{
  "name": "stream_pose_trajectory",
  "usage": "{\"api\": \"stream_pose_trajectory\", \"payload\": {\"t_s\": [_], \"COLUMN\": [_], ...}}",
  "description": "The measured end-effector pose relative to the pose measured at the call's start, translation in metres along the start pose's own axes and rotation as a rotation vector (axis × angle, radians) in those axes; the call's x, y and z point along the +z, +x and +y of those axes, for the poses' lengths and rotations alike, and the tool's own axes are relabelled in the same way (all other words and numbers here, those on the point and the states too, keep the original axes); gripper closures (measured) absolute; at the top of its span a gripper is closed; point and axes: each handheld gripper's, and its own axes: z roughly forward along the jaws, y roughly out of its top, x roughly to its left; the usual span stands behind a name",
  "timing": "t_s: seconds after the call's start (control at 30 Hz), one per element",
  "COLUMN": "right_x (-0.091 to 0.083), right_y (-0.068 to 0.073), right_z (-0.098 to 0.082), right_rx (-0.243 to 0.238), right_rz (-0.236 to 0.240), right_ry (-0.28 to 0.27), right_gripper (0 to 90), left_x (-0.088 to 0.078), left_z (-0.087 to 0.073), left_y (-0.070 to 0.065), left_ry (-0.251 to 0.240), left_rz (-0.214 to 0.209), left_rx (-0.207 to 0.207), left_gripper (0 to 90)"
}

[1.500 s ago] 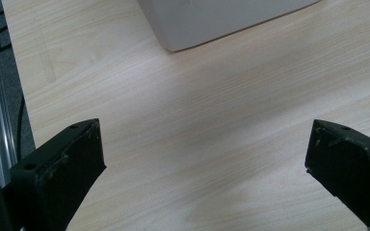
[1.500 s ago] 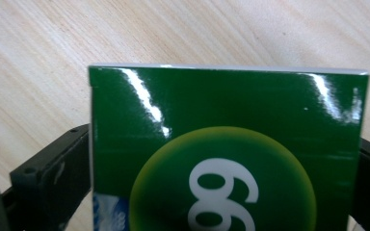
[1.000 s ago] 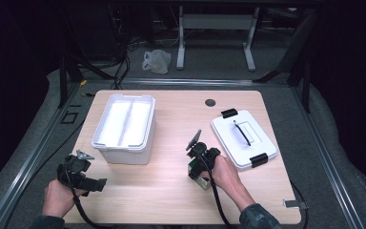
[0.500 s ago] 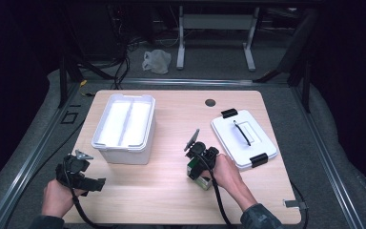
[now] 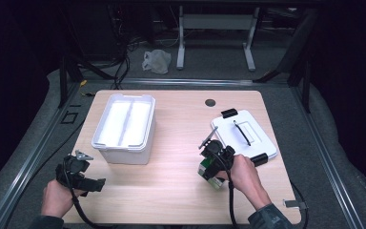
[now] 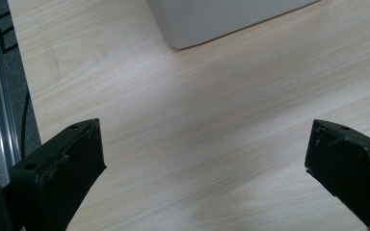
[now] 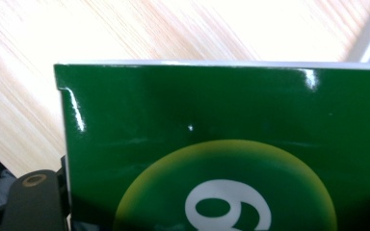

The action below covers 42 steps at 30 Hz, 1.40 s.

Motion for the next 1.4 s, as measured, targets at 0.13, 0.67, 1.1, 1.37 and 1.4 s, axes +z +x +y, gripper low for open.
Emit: {"api": "stream_pose_trajectory", "payload": {"t_s": [0.13, 0.67, 1.1, 1.37, 1.4], "right_x": [-0.006, -0.017, -0.001, 0.011, 0.013], "right_y": [-0.01, -0.063, -0.092, -0.105, -0.106], "right_z": [-0.017, -0.098, -0.127, -0.133, -0.133], "right_rx": [0.029, 0.211, 0.279, 0.316, 0.318], "right_rz": [-0.001, -0.035, -0.05, -0.043, -0.041], "right_ry": [0.003, 0.029, 0.115, 0.122, 0.124], "right_gripper": [16.9, 16.9, 16.8, 16.4, 16.3], "left_x": [0.0, 0.001, 0.001, 0.001, 0.001], "left_z": [-0.001, -0.001, -0.001, -0.001, -0.001], "left_y": [0.001, 0.0, 0.0, -0.001, -0.001], "left_ry": [0.002, 0.01, 0.013, 0.011, 0.011], "left_rz": [-0.001, -0.004, -0.002, -0.002, -0.002], "left_rx": [-0.004, 0.008, 0.011, 0.01, 0.01], "left_gripper": [0.1, 0.1, 0.1, 0.1, 0.1]}}
